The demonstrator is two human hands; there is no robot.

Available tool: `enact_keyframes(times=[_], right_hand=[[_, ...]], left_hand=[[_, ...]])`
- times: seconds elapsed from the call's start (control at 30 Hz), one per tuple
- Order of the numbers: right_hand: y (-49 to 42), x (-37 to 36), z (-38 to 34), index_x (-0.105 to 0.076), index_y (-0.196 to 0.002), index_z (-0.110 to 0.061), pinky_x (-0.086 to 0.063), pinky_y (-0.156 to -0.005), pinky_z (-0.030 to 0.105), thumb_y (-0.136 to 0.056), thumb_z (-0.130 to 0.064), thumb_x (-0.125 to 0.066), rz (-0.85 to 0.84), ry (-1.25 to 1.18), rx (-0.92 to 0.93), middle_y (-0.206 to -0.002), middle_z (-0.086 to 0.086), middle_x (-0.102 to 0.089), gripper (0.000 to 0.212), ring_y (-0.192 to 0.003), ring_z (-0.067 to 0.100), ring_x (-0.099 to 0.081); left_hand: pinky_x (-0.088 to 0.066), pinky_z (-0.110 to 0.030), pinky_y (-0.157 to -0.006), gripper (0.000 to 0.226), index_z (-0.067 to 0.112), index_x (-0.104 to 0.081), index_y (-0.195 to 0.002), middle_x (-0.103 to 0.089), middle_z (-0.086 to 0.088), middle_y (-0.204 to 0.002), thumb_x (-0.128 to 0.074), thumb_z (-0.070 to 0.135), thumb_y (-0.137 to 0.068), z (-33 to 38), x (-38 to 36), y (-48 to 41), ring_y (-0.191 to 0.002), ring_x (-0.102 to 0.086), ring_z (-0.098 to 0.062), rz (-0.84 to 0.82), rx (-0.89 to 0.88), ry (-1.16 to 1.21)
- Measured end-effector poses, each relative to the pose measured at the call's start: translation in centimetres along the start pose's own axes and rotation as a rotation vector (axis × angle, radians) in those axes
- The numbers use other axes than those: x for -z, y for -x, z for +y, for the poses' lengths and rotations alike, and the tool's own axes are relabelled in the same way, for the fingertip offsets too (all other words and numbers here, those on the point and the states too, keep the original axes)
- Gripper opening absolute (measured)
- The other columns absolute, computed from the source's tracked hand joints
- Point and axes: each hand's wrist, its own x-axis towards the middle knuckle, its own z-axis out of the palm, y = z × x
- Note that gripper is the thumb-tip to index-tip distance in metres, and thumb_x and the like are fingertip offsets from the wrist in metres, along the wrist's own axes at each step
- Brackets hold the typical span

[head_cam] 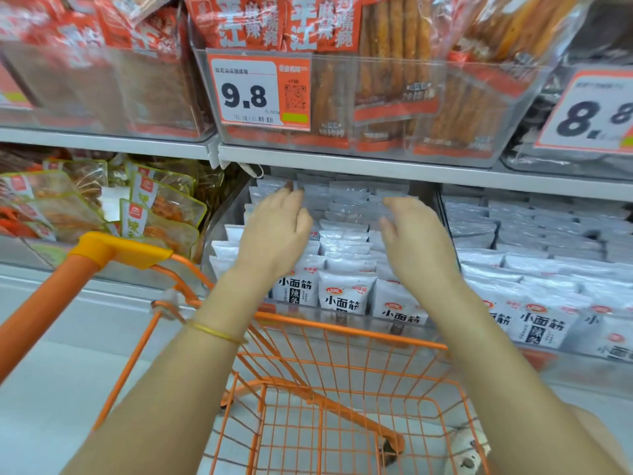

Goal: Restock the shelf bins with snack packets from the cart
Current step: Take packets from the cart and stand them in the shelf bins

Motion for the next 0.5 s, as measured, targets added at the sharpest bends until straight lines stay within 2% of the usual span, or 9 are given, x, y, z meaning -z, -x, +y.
enact_keyframes(times=[0.1, 0.17, 0.23, 0.3, 0.33, 0.4, 0.5], right_hand=[[5.4, 1.6, -0.6, -0.061, -0.118, -0.019, -0.047, -0.088, 0.04, -0.095, -0.016, -0.047, -0.015, -0.086, 0.074, -0.116, 0.001, -0.061, 0.027, -0.107, 0.023, -0.057], [7.8, 0.7, -0.9, -0.063, -0.11, -0.021, -0.05, -0.082, 0.038, -0.095, -0.019, -0.047, -0.093, 0.014, 0.144, -0.109, -0.002, -0.062, 0.022, -0.102, 0.023, -0.059], [8.7, -1.0, -0.8, -0.061, -0.104, -0.02, -0.05, -0.066, 0.033, -0.094, -0.017, -0.047, -0.153, 0.169, 0.15, -0.104, -0.001, -0.06, 0.018, -0.096, 0.024, -0.061], [8.8, -2.5, -0.5, -0.058, -0.096, -0.018, -0.032, -0.045, 0.026, -0.091, -0.011, -0.051, -0.18, 0.299, 0.109, -0.095, -0.002, -0.06, 0.012, -0.085, 0.022, -0.063], [8.7, -3.1, -0.3, -0.057, -0.09, -0.019, -0.022, -0.041, 0.024, -0.089, -0.008, -0.053, -0.194, 0.336, 0.085, -0.088, -0.003, -0.06, 0.011, -0.08, 0.021, -0.062], [8.6, -3.9, 0.1, -0.055, -0.083, -0.019, -0.015, -0.041, 0.023, -0.086, -0.006, -0.056, -0.202, 0.353, 0.06, -0.078, -0.004, -0.056, 0.014, -0.075, 0.021, -0.06], [8.5, -4.4, 0.5, -0.061, -0.086, -0.018, -0.024, -0.044, 0.022, -0.085, -0.006, -0.058, -0.188, 0.357, 0.082, -0.075, -0.004, -0.054, 0.013, -0.072, 0.02, -0.058]], left_hand=[[-0.032, -0.032, -0.082, 0.032, 0.009, -0.06, -0.109, -0.061, -0.007, -0.109, -0.038, 0.021, -0.089, 1.5, -0.1, 4.7, -0.101, -0.051, -0.024, 0.348, -0.125, -0.032], [-0.03, -0.033, -0.074, 0.02, 0.012, -0.062, -0.095, -0.061, -0.005, -0.097, -0.045, 0.019, -0.087, 1.9, -0.8, 7.6, -0.089, -0.05, -0.023, 0.433, -0.166, -0.087], [-0.029, -0.032, -0.072, 0.016, 0.013, -0.063, -0.088, -0.061, -0.003, -0.09, -0.048, 0.02, -0.085, 1.7, -1.8, 9.7, -0.086, -0.049, -0.021, 0.42, -0.19, -0.149], [-0.03, -0.033, -0.071, 0.018, 0.014, -0.064, -0.085, -0.059, -0.002, -0.086, -0.047, 0.022, -0.085, 1.2, -2.7, 11.1, -0.083, -0.049, -0.022, 0.335, -0.193, -0.254], [-0.03, -0.033, -0.07, 0.02, 0.015, -0.065, -0.086, -0.058, -0.002, -0.085, -0.047, 0.023, -0.086, 0.8, -3.0, 11.5, -0.081, -0.048, -0.022, 0.297, -0.186, -0.296], [-0.028, -0.033, -0.068, 0.02, 0.017, -0.068, -0.087, -0.057, -0.002, -0.083, -0.049, 0.023, -0.085, 0.2, -3.2, 11.6, -0.078, -0.046, -0.022, 0.239, -0.172, -0.345], [-0.026, -0.031, -0.066, 0.005, 0.019, -0.071, -0.076, -0.056, 0.0, -0.076, -0.066, 0.018, -0.076, 0.1, -2.9, 10.9, -0.076, -0.047, -0.022, 0.146, -0.167, -0.375]])
